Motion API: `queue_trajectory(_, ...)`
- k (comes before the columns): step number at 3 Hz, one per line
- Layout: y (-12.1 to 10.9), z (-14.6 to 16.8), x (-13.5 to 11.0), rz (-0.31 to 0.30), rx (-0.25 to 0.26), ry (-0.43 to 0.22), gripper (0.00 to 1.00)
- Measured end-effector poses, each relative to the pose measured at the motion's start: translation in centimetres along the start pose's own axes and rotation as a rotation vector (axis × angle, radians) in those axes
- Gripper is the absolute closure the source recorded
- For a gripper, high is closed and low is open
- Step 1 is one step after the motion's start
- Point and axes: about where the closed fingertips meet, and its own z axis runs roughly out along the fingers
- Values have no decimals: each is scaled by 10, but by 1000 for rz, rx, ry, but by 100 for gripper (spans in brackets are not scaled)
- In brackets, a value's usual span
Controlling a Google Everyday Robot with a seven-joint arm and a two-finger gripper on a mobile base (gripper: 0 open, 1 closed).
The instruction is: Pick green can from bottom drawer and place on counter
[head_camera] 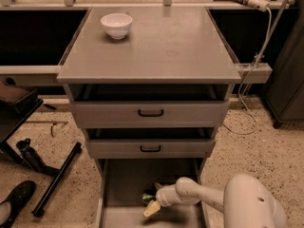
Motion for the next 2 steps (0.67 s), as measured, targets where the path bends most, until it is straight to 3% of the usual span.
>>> queue_trajectory(1, -5, 6, 6, -18, 20, 15, 0)
queue_trajectory(2, -5, 6, 6, -18, 21, 15, 19)
